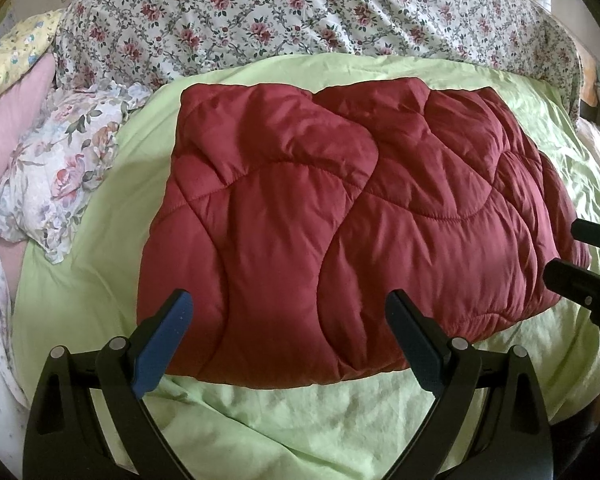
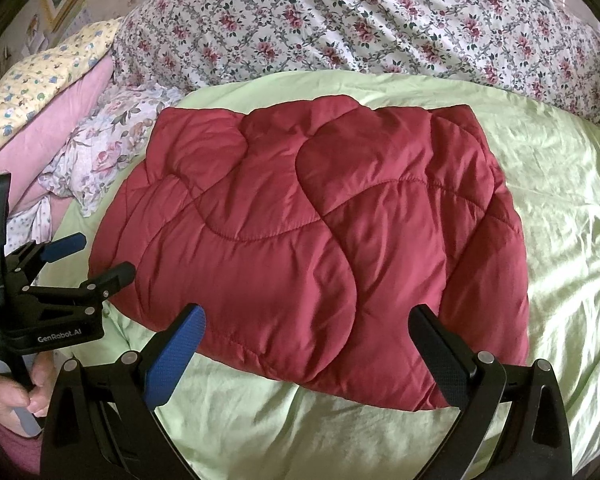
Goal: Fold large clothes
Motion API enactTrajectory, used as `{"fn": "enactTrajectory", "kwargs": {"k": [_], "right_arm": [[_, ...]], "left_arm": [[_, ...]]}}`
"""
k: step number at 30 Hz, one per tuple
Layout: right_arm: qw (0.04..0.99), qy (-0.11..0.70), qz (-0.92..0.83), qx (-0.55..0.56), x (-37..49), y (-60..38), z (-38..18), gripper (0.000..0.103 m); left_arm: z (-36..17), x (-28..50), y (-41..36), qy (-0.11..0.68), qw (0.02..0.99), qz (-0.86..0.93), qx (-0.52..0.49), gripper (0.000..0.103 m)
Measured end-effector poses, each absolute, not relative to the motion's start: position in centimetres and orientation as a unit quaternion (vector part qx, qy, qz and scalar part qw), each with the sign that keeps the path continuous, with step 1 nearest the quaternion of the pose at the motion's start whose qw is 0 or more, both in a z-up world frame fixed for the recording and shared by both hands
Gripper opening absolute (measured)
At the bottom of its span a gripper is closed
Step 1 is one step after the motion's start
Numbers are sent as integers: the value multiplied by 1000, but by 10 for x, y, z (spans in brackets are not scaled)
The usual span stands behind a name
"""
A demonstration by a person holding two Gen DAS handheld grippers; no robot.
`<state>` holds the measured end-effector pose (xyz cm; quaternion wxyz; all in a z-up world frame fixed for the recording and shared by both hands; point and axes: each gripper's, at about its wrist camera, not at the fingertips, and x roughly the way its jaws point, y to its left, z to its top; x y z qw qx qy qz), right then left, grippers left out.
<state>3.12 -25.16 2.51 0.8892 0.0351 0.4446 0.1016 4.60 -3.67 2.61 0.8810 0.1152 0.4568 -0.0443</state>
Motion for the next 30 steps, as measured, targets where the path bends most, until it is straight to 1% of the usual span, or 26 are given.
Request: {"fn": "enactTrajectory", "kwargs": {"k": [30], "right_arm": [[889, 445, 99, 44, 32, -261, 23, 102]], "left_arm": [[27, 49, -37, 451, 884, -37, 116, 98]]}}
